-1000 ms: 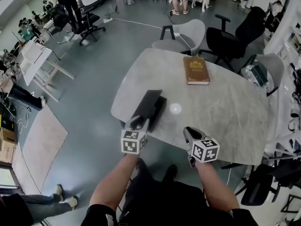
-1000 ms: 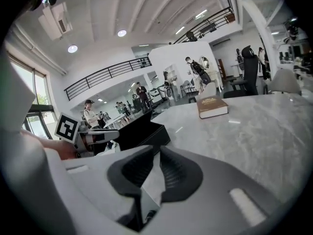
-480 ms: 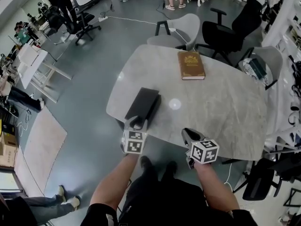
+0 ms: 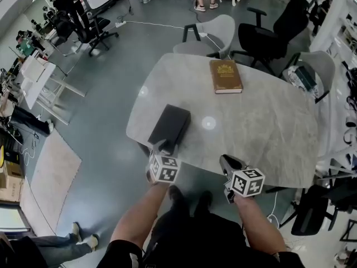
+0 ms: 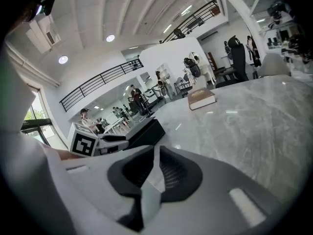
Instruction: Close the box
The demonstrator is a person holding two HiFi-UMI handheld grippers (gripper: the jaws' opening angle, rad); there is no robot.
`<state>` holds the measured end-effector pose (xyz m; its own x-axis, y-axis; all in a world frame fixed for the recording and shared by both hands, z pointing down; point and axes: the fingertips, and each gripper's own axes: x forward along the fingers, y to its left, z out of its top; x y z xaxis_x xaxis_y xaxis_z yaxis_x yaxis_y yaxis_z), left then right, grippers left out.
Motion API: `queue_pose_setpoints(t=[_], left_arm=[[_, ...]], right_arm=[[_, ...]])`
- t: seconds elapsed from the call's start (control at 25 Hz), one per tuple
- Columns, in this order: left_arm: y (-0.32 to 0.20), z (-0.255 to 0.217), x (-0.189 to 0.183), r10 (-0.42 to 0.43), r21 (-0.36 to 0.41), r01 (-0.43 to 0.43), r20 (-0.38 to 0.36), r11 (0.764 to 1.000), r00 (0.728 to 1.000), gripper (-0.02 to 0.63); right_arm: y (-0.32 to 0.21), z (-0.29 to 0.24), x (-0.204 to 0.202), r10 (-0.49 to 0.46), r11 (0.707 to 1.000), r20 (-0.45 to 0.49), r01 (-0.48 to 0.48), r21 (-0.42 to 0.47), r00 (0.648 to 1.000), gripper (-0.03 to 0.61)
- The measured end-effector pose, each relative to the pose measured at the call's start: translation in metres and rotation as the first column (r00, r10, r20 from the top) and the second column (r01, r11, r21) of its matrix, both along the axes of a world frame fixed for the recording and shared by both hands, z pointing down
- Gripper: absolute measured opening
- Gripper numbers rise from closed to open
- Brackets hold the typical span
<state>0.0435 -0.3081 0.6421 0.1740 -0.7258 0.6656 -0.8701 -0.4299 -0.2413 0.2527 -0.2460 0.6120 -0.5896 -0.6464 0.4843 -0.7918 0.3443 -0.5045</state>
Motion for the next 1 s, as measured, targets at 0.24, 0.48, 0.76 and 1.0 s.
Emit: queue_pose_setpoints(t=[0.24, 0.48, 0.76, 1.0], left_arm=[[-0.002, 0.003, 0.002, -0.012, -0.03, 0.009, -0.093, 0.999, 0.996, 0.143], [0.004, -0.02, 0.009, 0.016, 0.016, -0.013, -0.19, 1.0, 0.982, 0.13], [0.027, -0.089, 0.019, 0.084, 0.118, -0.038, -0.422, 0.992, 0.903, 0.077], [0.043, -0.148, 0.011, 0.162, 0.247, -0.055, -0.436, 0.967, 0.885, 0.029]], right_arm=[[0.001, -0.001, 0.002, 0.017, 1.0, 0.059, -0.016, -0.021, 0.998, 0.038], [-0.002, -0.014, -0.006, -0.018, 1.0, 0.069, 0.017, 0.016, 0.997, 0.038], [0.001, -0.052, -0.023, -0.101, 0.991, 0.072, 0.094, 0.095, 0.992, 0.038], [0.0, -0.099, -0.027, -0.157, 0.965, 0.0, 0.153, 0.215, 0.988, 0.015]])
